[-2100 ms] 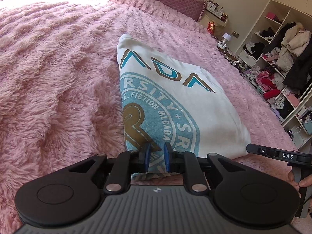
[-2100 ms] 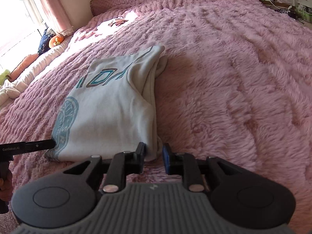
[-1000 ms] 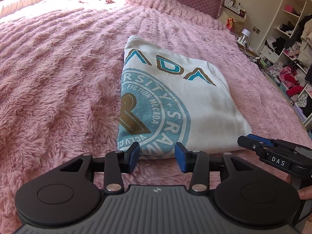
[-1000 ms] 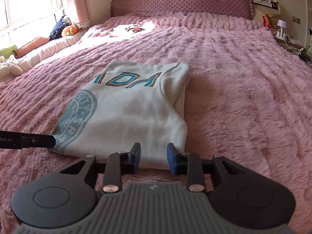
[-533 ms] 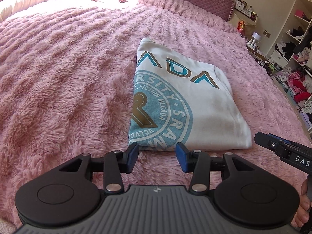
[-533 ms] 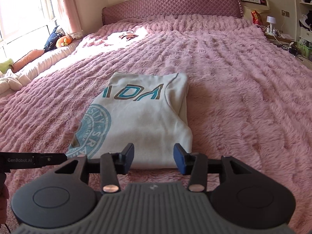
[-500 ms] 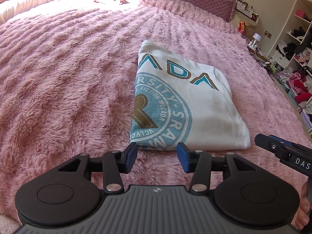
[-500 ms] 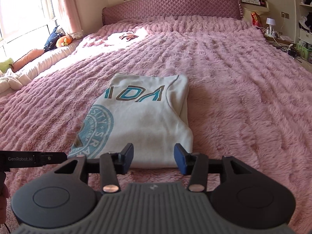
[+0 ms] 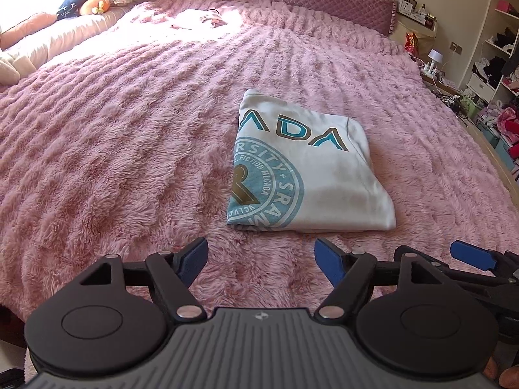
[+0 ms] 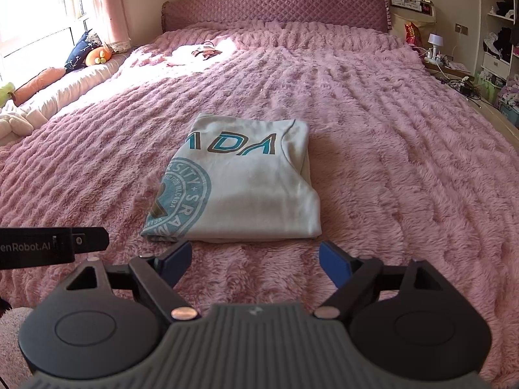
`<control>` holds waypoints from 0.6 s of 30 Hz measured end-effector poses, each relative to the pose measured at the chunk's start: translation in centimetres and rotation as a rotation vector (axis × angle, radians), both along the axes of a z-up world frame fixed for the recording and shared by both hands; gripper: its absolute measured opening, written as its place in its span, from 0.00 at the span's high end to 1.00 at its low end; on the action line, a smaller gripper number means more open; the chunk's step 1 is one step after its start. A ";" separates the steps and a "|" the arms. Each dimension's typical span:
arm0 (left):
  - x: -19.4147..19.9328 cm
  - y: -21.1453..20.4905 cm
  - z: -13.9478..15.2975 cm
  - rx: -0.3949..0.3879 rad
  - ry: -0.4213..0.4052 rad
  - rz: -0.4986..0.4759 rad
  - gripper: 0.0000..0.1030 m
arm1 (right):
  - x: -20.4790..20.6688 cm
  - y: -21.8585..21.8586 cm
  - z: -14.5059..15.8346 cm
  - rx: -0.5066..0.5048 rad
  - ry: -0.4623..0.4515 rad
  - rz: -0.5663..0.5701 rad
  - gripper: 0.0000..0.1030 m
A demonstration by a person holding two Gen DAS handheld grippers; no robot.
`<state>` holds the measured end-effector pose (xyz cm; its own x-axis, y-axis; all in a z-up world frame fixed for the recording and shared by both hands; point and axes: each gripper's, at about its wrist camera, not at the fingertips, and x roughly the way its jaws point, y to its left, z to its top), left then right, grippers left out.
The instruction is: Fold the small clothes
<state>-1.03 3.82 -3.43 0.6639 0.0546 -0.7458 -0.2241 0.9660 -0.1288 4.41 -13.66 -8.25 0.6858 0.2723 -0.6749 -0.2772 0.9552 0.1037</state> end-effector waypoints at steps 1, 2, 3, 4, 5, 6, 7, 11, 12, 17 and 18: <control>-0.1 -0.1 0.0 -0.002 -0.001 -0.005 0.15 | -0.2 0.0 -0.1 -0.005 0.008 0.005 0.21; -0.2 -0.2 -0.1 -0.004 0.002 -0.008 0.15 | -0.4 -0.1 -0.2 -0.008 0.012 0.009 0.21; -0.3 -0.3 -0.1 -0.004 0.006 -0.008 0.15 | -0.5 -0.1 -0.3 -0.008 0.016 0.013 0.21; -0.3 -0.4 -0.2 -0.001 0.009 -0.009 0.15 | -0.7 -0.1 -0.4 -0.008 0.021 0.015 0.21; -0.4 -0.6 -0.3 0.007 0.012 -0.007 0.15 | -0.8 -0.2 -0.4 -0.008 0.026 0.016 0.21; -0.5 -0.6 -0.4 0.015 0.014 -0.006 0.15 | -0.8 -0.2 -0.5 -0.008 0.030 0.018 0.21; -0.5 -0.7 -0.4 0.022 0.017 -0.004 0.15 | -0.8 -0.2 -0.5 -0.009 0.032 0.021 0.21; -0.7 -0.8 -0.4 0.037 0.020 -0.004 0.15 | -0.9 0.0 -0.2 -0.020 0.030 0.025 0.21; -0.8 -0.8 -0.5 0.034 0.020 -0.004 0.15 | -1.0 0.1 -0.2 -0.020 0.031 0.025 0.21; -0.8 -0.5 -0.5 0.011 0.022 -0.004 0.15 | -0.9 0.2 -0.2 -0.016 0.038 0.028 0.21; -0.8 -0.5 -0.5 0.000 0.022 -0.007 0.15 | -0.8 0.3 -0.2 -0.017 0.040 0.029 0.21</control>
